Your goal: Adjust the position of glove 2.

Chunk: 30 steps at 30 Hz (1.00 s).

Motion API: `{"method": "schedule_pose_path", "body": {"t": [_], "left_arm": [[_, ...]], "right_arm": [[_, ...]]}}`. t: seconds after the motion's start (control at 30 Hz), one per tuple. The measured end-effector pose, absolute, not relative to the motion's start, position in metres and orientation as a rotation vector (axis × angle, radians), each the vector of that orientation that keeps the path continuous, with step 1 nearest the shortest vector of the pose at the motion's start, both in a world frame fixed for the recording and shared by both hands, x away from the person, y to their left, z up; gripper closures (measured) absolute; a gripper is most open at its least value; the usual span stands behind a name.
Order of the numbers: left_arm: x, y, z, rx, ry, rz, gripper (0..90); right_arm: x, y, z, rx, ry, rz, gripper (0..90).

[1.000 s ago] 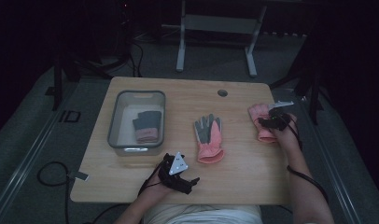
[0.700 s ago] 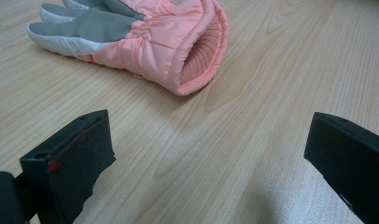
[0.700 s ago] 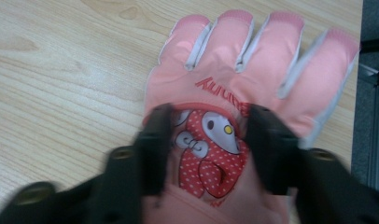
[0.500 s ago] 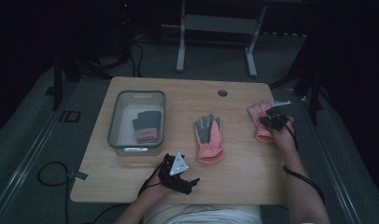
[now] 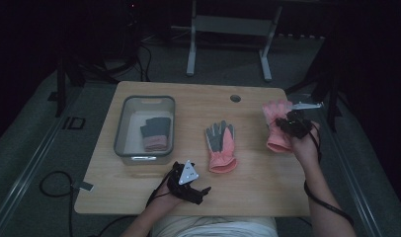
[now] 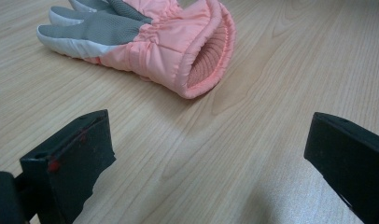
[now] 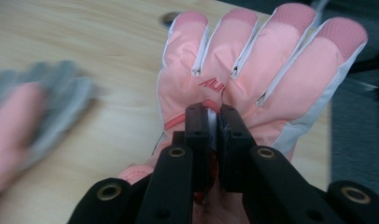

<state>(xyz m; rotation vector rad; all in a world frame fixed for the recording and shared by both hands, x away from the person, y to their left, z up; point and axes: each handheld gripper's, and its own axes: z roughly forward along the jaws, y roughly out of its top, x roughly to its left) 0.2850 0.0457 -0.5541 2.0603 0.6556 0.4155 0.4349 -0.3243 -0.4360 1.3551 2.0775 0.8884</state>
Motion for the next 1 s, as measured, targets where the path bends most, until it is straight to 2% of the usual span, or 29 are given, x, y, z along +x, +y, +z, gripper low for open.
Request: {"method": "schedule_pose_path", "body": {"t": [0.27,0.37,0.8,1.0], "left_arm": [[0.285,0.046,-0.554,2.059,0.657,0.415,0.8],[0.285,0.046,-0.554,2.059,0.656,0.417,0.8],[0.285,0.045,-0.555,2.069,0.642,0.421,0.8],[0.285,0.045,-0.555,2.072,0.642,0.414,0.8]], "right_arm": [[0.399,-0.297,-0.434,1.336,2.108,0.892,83.9],[0.388,-0.287,-0.447,1.328,2.125,0.872,83.8],[0.405,-0.277,-0.504,1.415,2.163,0.801,82.1],[0.409,-0.277,-0.515,1.420,2.156,0.807,75.9]]}}
